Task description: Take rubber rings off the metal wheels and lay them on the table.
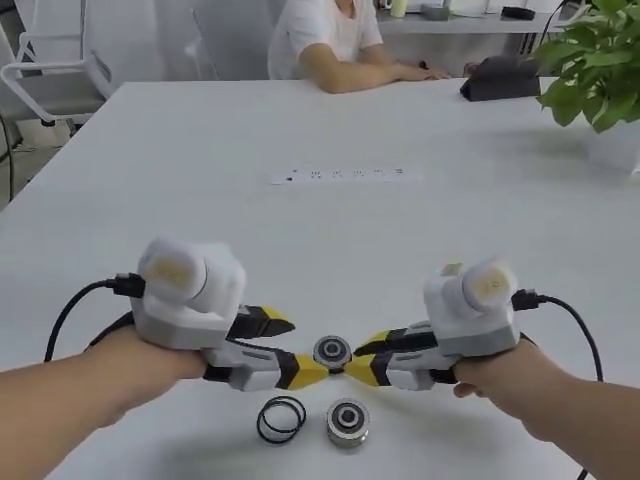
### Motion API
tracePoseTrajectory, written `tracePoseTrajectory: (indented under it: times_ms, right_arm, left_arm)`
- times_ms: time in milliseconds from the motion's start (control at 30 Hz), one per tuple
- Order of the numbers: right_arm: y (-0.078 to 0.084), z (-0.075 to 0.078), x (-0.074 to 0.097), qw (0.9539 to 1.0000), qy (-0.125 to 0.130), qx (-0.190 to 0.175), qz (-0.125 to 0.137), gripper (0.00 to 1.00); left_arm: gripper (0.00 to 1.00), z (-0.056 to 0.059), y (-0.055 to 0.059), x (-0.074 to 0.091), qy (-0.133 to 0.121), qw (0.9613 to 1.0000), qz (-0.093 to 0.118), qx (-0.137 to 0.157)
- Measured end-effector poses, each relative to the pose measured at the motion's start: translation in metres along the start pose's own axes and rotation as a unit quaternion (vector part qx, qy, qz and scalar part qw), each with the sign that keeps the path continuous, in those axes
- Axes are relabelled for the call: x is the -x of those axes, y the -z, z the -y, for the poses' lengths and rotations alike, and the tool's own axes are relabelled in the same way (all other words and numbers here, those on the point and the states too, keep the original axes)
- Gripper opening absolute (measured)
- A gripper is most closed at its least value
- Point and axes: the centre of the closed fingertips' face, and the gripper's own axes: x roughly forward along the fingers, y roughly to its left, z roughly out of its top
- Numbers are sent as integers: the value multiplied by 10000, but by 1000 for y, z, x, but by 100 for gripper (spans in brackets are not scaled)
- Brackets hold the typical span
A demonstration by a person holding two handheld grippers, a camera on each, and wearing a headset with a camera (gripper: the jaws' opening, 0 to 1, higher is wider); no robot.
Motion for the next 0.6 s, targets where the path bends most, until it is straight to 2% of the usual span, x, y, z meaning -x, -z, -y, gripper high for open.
tracePoseTrajectory:
  times_ms: [400, 600]
  right_arm:
    - [1, -1, -1, 9998, -13, 188, 20, 10]
    - [1, -1, 0, 9999, -13, 135, 69, 10]
  left_arm:
    - [27, 3, -1, -19, 90, 9999, -66, 50]
    - [23, 1, 2, -26, 80, 9998, -147, 53]
